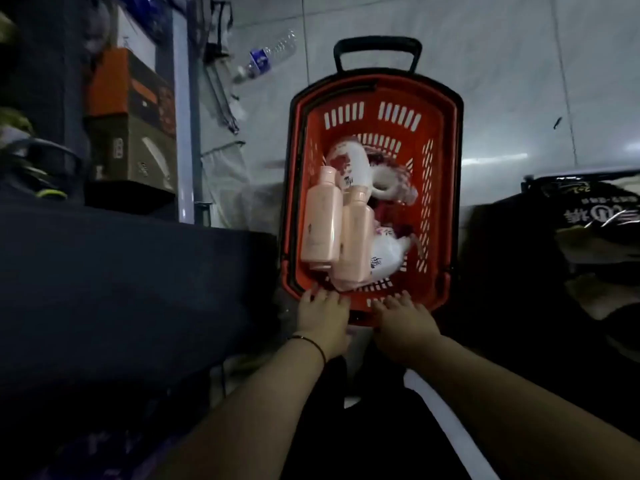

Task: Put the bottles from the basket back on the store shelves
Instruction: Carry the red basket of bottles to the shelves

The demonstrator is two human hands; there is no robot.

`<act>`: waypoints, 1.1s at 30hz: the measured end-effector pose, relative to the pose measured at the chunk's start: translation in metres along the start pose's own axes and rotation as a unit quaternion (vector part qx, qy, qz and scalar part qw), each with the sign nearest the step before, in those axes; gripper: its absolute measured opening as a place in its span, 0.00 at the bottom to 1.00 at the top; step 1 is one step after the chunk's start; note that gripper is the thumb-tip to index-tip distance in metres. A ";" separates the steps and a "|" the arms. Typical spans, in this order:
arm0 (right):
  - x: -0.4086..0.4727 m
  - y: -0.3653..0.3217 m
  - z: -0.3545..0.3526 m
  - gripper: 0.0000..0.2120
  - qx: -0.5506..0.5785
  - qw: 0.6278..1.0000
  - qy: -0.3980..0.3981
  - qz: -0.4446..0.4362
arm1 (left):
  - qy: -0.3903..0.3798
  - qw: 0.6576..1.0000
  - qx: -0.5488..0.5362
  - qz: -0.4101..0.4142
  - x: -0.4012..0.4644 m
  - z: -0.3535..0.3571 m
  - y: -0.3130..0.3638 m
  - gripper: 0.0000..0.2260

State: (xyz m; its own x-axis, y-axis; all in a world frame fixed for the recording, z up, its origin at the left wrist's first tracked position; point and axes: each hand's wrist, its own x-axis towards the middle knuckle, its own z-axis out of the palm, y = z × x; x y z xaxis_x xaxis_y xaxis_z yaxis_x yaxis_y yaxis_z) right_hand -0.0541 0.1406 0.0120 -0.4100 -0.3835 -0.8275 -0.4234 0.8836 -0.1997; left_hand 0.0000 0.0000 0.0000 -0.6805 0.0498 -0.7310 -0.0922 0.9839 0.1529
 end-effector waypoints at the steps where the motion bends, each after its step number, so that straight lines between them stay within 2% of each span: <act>1: 0.005 -0.004 0.008 0.27 -0.005 1.000 -0.015 0.000 | -0.016 1.000 0.018 -0.011 0.004 0.005 -0.004 0.30; 3: 0.016 -0.008 0.026 0.29 -0.007 1.000 -0.030 -0.001 | -0.031 0.998 0.048 -0.020 0.011 0.020 -0.013 0.30; 4: 0.016 -0.011 0.032 0.29 -0.018 0.999 -0.034 -0.003 | -0.018 0.998 0.060 -0.020 0.014 0.028 -0.018 0.26; 5: 0.018 -0.013 0.038 0.28 -0.037 0.999 -0.025 -0.003 | 0.007 0.998 0.057 -0.017 0.015 0.035 -0.020 0.22; 6: 0.019 -0.014 0.043 0.27 -0.060 0.998 -0.010 -0.002 | 0.055 0.997 0.053 -0.018 0.015 0.038 -0.021 0.23; 7: 0.021 -0.015 0.048 0.25 -0.081 0.997 0.013 0.001 | 0.075 0.996 0.048 -0.013 0.015 0.040 -0.023 0.24; 8: 0.020 -0.017 0.052 0.24 -0.095 0.995 0.030 0.009 | 0.126 0.990 0.057 -0.003 0.018 0.046 -0.024 0.22; 12: 0.028 -0.016 0.071 0.22 -0.110 0.981 0.156 0.043 | 0.162 0.983 0.083 0.007 0.022 0.052 -0.021 0.04; 14: 0.037 -0.007 0.089 0.19 -0.087 0.978 0.183 0.052 | 0.144 0.986 0.087 0.007 0.019 0.055 -0.020 0.04; 17: 0.039 -0.004 0.095 0.10 -0.096 0.976 0.188 0.045 | 0.189 0.978 0.090 0.020 0.017 0.067 -0.018 0.04; 20: 0.026 -0.002 0.100 0.18 -0.093 0.978 0.184 0.024 | 0.203 0.975 0.086 0.019 0.010 0.082 -0.013 0.03; 22: 0.015 0.000 0.109 0.17 -0.097 0.980 0.175 0.011 | 0.171 0.981 0.089 0.017 0.000 0.095 -0.006 0.06; 24: 0.001 0.004 0.121 0.14 -0.114 0.979 0.166 0.002 | 0.185 0.978 0.091 0.006 -0.010 0.112 0.002 0.10; 26: -0.006 0.013 0.141 0.13 -0.126 0.973 0.194 -0.018 | 0.208 0.976 0.066 -0.005 -0.024 0.126 0.016 0.10; 28: -0.015 0.023 0.161 0.15 -0.132 0.971 0.197 -0.024 | 0.182 0.981 0.053 -0.028 -0.043 0.138 0.033 0.09; 31: -0.038 0.032 0.177 0.18 -0.117 0.974 0.191 -0.043 | 0.134 0.989 0.036 -0.047 -0.061 0.160 0.061 0.13; 33: -0.057 0.043 0.190 0.19 -0.103 0.980 0.165 -0.036 | 0.150 0.986 0.050 -0.048 -0.075 0.174 0.083 0.10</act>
State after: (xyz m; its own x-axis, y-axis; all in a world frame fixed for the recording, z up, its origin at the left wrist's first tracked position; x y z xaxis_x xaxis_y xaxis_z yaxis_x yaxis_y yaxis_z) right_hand 0.1044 0.2510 -0.0491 -0.5976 -0.5393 -0.5934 -0.6008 0.7912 -0.1140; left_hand 0.1696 0.1078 -0.0483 -0.8584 -0.0819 -0.5064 -0.1038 0.9945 0.0152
